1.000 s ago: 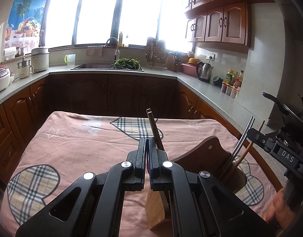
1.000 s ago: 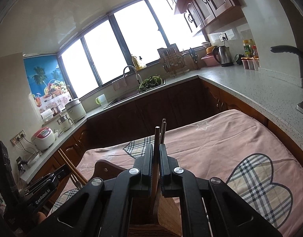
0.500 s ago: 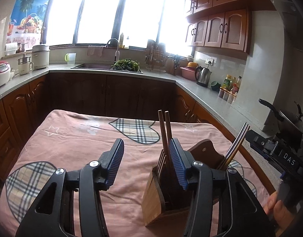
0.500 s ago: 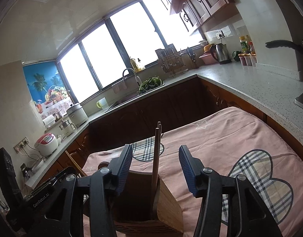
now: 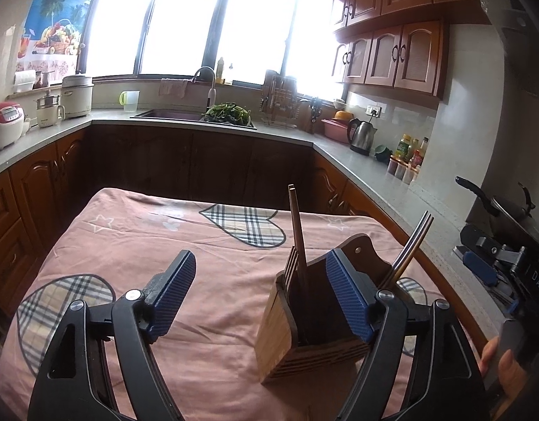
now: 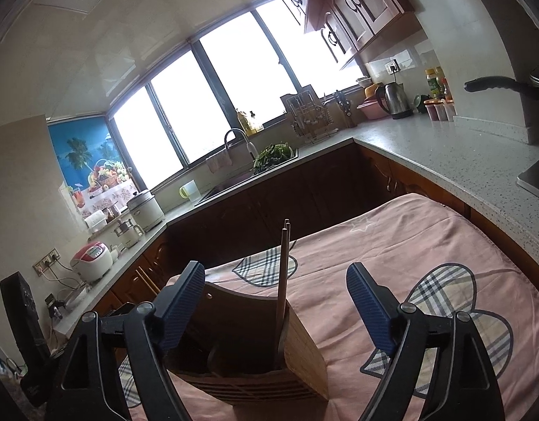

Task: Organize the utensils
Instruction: 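Move both open grippers back to the utensil pile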

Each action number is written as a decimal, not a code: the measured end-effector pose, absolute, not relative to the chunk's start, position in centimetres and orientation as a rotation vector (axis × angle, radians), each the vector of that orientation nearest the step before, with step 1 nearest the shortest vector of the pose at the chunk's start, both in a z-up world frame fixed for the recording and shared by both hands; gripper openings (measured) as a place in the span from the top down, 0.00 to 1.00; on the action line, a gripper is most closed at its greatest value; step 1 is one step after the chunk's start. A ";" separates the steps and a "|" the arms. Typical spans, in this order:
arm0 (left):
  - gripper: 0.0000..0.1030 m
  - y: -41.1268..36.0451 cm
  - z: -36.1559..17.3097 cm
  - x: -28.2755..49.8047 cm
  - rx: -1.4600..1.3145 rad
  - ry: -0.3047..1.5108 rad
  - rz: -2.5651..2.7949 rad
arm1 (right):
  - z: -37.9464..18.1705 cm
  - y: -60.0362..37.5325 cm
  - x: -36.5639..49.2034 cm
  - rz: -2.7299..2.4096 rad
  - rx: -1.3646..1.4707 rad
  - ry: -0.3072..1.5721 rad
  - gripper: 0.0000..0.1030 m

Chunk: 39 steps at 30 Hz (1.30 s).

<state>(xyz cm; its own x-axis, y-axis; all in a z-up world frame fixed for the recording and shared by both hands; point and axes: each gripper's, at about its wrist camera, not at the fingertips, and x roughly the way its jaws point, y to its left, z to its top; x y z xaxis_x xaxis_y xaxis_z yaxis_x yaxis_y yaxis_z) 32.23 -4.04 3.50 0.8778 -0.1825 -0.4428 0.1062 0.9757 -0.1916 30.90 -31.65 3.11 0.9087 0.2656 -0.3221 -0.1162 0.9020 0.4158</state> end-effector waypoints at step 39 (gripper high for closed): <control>0.04 1.3 -2.8 13.9 -0.269 0.645 -0.141 | -1.7 -30.6 12.6 0.269 0.392 0.541 0.03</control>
<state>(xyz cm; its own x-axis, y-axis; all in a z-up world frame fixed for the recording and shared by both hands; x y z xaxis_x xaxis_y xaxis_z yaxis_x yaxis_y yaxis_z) 13.93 1.27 -2.85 0.7908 -0.2127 -0.5739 0.0465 0.9558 -0.2902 12.56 -30.59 -1.70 0.8256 0.3475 -0.4446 -0.1443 0.8917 0.4289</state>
